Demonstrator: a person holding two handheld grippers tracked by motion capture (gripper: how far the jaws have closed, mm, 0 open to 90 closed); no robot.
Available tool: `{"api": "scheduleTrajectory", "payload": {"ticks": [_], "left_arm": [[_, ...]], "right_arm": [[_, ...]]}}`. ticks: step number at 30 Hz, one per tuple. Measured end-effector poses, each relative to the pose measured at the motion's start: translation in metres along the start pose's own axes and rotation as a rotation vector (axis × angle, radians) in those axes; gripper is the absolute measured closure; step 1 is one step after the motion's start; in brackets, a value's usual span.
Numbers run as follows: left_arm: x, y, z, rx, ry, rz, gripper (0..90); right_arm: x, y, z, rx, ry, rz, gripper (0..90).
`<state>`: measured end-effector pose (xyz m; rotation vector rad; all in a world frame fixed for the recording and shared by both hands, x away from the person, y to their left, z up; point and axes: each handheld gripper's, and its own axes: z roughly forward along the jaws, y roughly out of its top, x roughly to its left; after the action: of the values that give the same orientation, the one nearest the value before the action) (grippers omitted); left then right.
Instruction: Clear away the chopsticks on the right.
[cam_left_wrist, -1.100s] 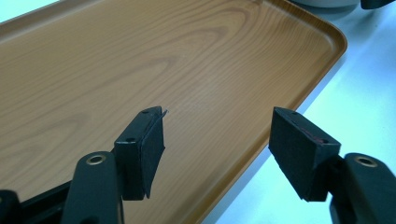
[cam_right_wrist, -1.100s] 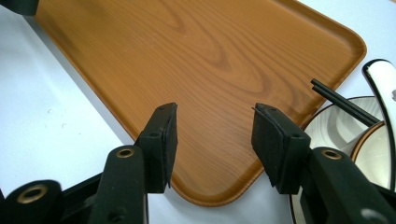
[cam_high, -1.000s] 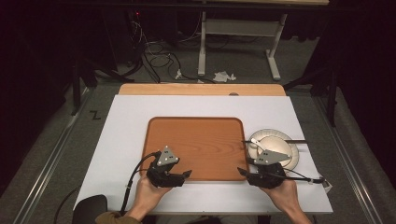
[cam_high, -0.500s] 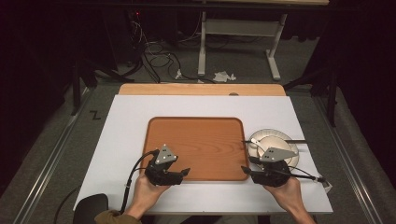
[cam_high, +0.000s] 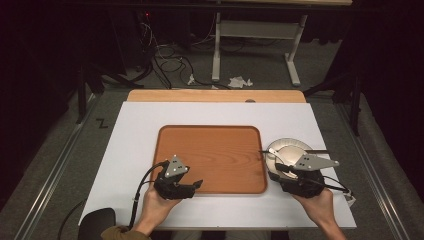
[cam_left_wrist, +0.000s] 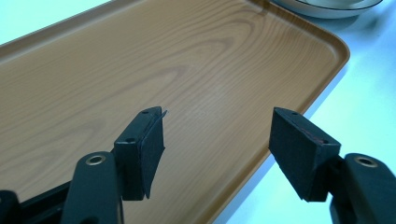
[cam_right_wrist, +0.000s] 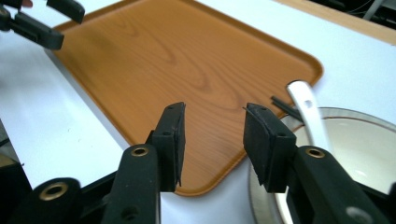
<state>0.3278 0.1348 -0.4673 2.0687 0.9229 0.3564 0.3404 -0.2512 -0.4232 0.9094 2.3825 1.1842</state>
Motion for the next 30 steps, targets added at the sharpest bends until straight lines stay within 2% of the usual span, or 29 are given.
{"api": "scheduleTrajectory", "payload": {"ticks": [6,8,12,16,19,27,28,30], "left_arm": [[0.0,0.0,-0.001,-0.007,0.003,-0.003,35.4],[0.0,0.0,-0.001,-0.006,0.003,-0.002,35.4],[0.0,0.0,-0.001,-0.005,0.004,-0.003,35.4],[0.0,0.0,-0.002,-0.008,0.005,-0.001,35.4],[0.0,0.0,-0.002,-0.006,0.006,-0.002,35.4],[0.0,0.0,-0.001,-0.002,0.011,-0.002,35.4],[0.0,-0.001,-0.001,-0.002,0.012,-0.004,35.4],[0.001,-0.001,-0.001,-0.001,0.013,-0.006,35.4]], "right_arm": [[-0.013,0.002,-0.008,0.018,-0.043,-0.009,64.7],[-0.021,0.004,-0.012,0.038,-0.065,-0.001,66.3],[-0.035,0.01,-0.021,0.034,-0.089,0.001,67.7],[-0.054,0.015,-0.027,0.064,-0.144,-0.001,68.9],[-0.069,0.017,-0.031,0.086,-0.181,0.016,70.0],[-0.108,0.012,-0.025,0.153,-0.24,0.075,72.2],[-0.111,0.012,-0.024,0.162,-0.242,0.066,72.4],[-0.119,0.011,-0.021,0.185,-0.251,0.077,72.7]]}}
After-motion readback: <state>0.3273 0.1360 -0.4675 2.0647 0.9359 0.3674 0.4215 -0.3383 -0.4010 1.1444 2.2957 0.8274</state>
